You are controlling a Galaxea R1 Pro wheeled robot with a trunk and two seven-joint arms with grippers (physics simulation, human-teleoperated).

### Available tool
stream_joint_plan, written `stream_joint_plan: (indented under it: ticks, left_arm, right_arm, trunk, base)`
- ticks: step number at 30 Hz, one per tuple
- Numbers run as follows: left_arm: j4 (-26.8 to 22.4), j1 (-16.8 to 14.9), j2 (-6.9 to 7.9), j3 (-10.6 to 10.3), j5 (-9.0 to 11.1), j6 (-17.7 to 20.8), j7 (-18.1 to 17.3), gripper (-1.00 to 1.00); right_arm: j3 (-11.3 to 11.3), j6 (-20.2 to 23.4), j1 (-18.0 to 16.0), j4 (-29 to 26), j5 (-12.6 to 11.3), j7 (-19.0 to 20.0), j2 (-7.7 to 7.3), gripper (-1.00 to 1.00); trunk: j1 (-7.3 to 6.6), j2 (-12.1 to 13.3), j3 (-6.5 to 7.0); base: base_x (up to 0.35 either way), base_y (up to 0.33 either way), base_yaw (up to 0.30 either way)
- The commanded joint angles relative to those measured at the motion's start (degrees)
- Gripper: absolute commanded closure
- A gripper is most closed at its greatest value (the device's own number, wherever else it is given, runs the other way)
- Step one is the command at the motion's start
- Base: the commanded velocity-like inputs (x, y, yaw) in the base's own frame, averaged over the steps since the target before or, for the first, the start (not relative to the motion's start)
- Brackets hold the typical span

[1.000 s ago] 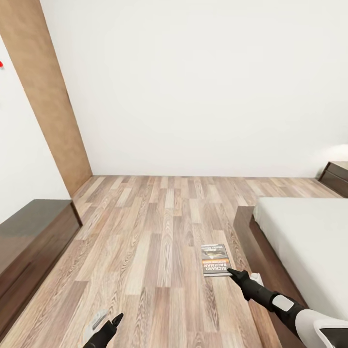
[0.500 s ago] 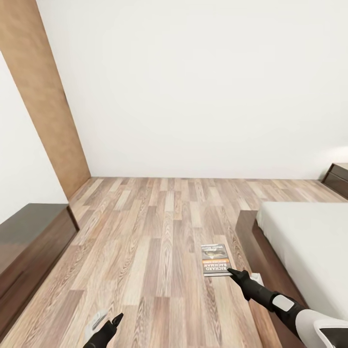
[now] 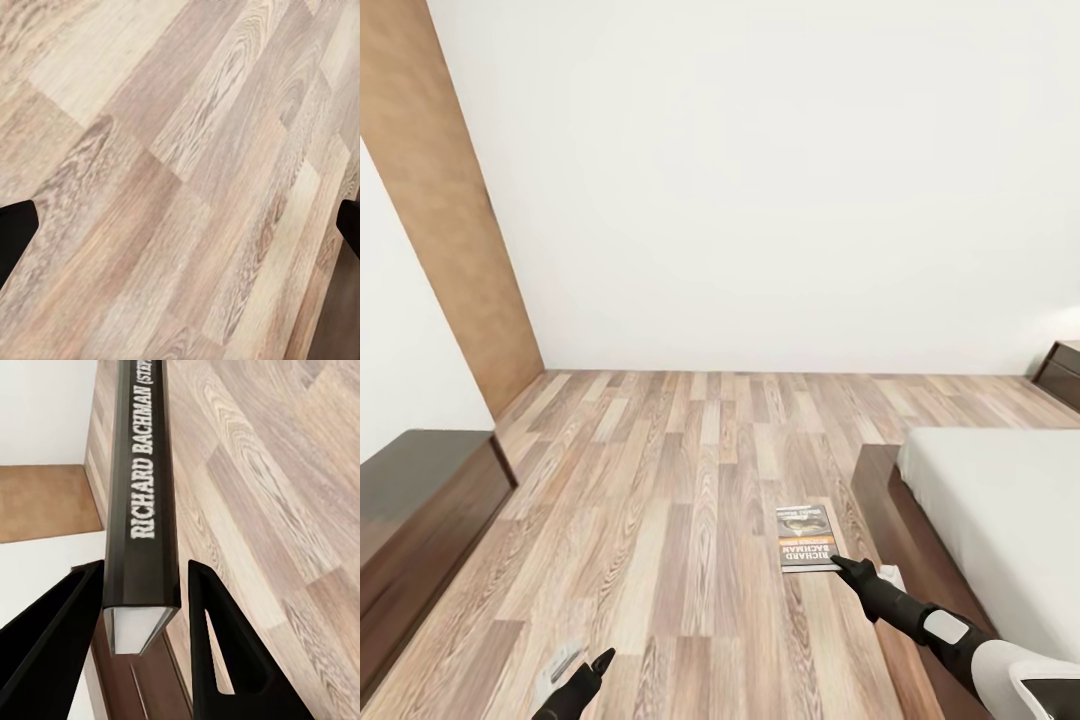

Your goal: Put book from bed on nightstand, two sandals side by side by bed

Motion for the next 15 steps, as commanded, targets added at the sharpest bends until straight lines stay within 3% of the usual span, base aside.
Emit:
stream_joint_plan:
  ticks: [1,15]
  left_arm:
    - [0.1,0.0,0.0,-0.5,0.3,-0.2,-0.1,-1.0]
    - [0.1,0.0,0.0,-0.5,0.3,-0.2,-0.2,-1.0]
  right_arm:
    - [0.1,0.4,-0.1,0.2,-0.8,0.3,0.0,1.0]
    - [0.1,0.5,-0.1,0.2,-0.8,0.1,0.07,1.0]
  trunk:
    - [0.01,0.0,-0.05]
    - [0.01,0.0,-0.05]
  base:
    - [0.164,0.0,0.0]
    - [0.164,0.0,0.0]
